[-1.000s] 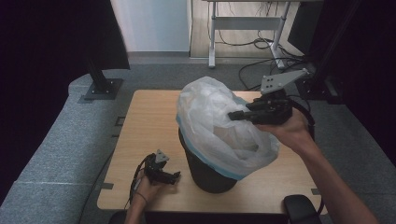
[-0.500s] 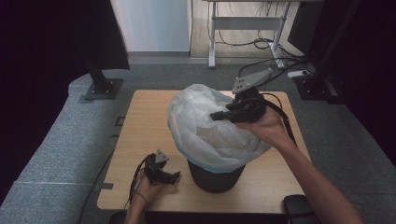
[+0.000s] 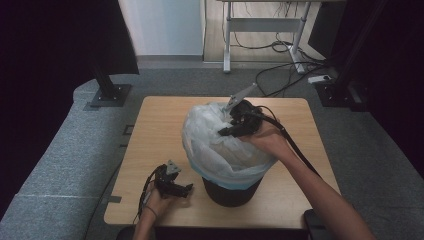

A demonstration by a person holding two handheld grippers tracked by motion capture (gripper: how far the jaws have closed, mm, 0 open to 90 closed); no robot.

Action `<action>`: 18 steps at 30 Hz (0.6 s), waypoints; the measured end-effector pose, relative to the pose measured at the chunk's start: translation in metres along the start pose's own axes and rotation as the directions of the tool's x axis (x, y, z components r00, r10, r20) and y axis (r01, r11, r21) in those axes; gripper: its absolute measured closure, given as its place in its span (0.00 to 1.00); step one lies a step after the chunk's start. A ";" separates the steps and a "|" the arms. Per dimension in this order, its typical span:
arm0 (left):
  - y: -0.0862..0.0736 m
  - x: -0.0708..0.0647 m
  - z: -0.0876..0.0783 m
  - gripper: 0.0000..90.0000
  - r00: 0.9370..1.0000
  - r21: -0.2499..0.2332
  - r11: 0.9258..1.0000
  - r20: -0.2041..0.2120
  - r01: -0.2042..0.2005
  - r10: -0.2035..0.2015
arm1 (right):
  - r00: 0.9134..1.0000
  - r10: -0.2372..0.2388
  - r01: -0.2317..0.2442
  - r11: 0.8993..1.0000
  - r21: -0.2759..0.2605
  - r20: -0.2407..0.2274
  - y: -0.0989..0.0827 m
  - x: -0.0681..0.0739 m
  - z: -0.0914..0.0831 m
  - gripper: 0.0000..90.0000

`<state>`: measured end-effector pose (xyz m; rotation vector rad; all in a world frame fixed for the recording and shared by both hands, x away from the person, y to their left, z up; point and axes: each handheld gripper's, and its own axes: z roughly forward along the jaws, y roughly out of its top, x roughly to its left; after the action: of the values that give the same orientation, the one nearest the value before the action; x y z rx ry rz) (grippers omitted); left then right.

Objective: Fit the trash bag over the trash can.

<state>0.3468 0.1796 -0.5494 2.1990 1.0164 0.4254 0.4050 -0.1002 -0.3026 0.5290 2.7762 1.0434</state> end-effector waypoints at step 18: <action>0.000 0.000 0.000 0.00 1.000 0.000 1.000 0.000 0.000 0.000 | 1.000 -0.024 0.021 0.989 -0.147 -0.017 0.026 0.005 -0.033 0.35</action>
<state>0.3468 0.1796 -0.5494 2.1991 1.0164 0.4252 0.3996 -0.1008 -0.2609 0.4694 2.6861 1.2422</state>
